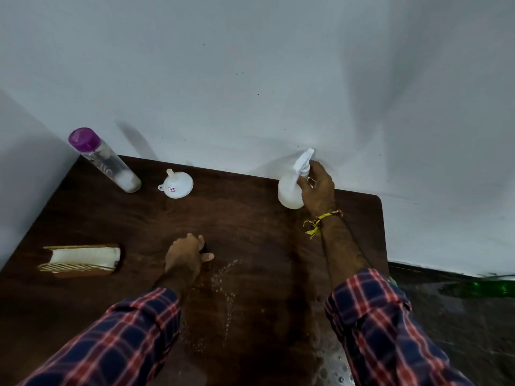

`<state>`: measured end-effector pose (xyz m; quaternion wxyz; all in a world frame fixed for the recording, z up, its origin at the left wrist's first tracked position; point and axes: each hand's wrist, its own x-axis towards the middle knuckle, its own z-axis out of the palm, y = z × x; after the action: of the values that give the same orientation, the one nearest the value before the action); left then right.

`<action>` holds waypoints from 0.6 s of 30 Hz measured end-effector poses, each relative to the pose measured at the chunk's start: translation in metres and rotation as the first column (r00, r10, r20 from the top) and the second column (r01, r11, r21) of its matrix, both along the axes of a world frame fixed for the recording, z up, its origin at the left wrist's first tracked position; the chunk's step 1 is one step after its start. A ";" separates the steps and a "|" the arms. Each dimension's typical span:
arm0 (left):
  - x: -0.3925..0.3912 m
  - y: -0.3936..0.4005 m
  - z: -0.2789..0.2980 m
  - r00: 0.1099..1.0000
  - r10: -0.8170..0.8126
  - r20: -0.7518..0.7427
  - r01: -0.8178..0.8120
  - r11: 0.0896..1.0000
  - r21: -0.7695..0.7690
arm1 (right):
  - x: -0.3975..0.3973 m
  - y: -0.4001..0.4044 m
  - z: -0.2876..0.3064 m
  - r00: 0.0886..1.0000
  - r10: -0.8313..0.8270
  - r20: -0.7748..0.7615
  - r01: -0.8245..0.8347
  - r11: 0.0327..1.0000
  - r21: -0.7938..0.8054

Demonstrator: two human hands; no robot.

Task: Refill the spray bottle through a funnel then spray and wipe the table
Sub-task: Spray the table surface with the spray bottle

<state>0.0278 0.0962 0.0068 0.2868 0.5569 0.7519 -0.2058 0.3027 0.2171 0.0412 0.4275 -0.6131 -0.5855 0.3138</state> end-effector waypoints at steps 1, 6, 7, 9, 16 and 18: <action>0.000 -0.001 -0.001 1.000 0.008 0.004 -0.008 1.000 0.006 | 0.001 0.000 -0.001 1.000 0.020 0.011 -0.020 1.000 0.002; -0.002 -0.006 -0.004 0.999 0.016 0.030 -0.017 0.998 0.056 | 0.013 0.009 -0.002 0.985 0.163 0.056 -0.158 0.984 -0.079; -0.001 -0.006 -0.004 0.999 0.019 0.029 -0.021 0.999 0.049 | 0.017 0.012 -0.002 0.978 0.204 0.050 -0.198 0.974 -0.108; -0.002 -0.006 -0.005 1.000 0.016 0.024 -0.018 0.999 0.048 | 0.021 0.017 -0.002 0.966 0.251 0.062 -0.241 0.961 -0.134; -0.003 -0.006 -0.006 0.999 0.009 0.035 -0.012 0.996 0.094 | 0.020 0.006 -0.007 0.986 0.164 0.010 -0.162 0.980 -0.117; -0.005 -0.006 -0.007 0.999 0.009 0.035 -0.013 0.990 0.137 | 0.019 -0.006 -0.009 0.999 0.042 -0.030 -0.046 0.991 -0.125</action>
<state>0.0230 0.0897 -0.0003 0.2618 0.5746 0.7623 -0.1422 0.3216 0.2107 0.0322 0.3890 -0.6214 -0.5721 0.3678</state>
